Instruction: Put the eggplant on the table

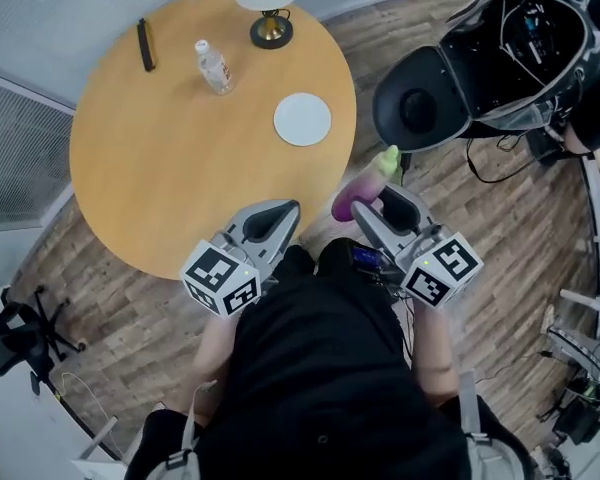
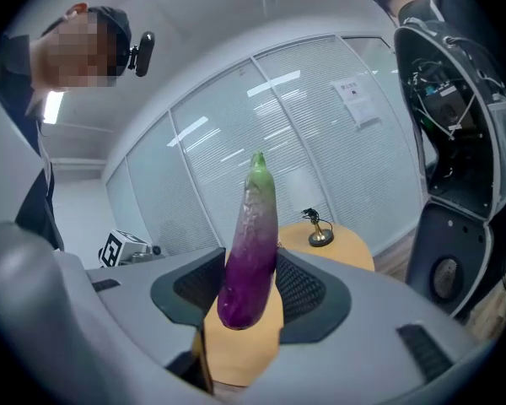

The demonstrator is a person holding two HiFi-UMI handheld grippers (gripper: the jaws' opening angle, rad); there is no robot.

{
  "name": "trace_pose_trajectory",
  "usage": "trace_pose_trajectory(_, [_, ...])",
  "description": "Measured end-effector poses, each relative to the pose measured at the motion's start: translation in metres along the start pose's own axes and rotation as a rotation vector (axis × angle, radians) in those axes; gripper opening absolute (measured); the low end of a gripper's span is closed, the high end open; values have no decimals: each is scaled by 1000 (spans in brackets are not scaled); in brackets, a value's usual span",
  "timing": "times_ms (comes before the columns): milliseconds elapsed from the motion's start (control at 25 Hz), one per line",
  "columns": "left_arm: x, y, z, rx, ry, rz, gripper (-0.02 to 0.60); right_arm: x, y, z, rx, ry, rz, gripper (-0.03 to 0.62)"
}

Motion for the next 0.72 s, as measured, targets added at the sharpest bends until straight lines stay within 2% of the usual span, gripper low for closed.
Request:
trace_pose_trajectory(320, [-9, 0, 55, 68, -50, -9, 11, -12, 69, -19, 71, 22, 91, 193])
trace_pose_trajectory(520, [-11, 10, 83, 152, -71, -37, 12, -19, 98, -51, 117, 22, 171, 193])
trace_pose_trajectory(720, [0, 22, 92, 243, -99, -80, 11, -9, 126, -80, 171, 23, 262, 193])
Point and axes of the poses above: the fingertips, and each gripper's own axes: y forward along the fingers, z to its left, x out of its top, the point moved 2 cm from there along -y, backward along the fingers, and after that the axes turned 3 degrees about x, right-handed, at the moved point
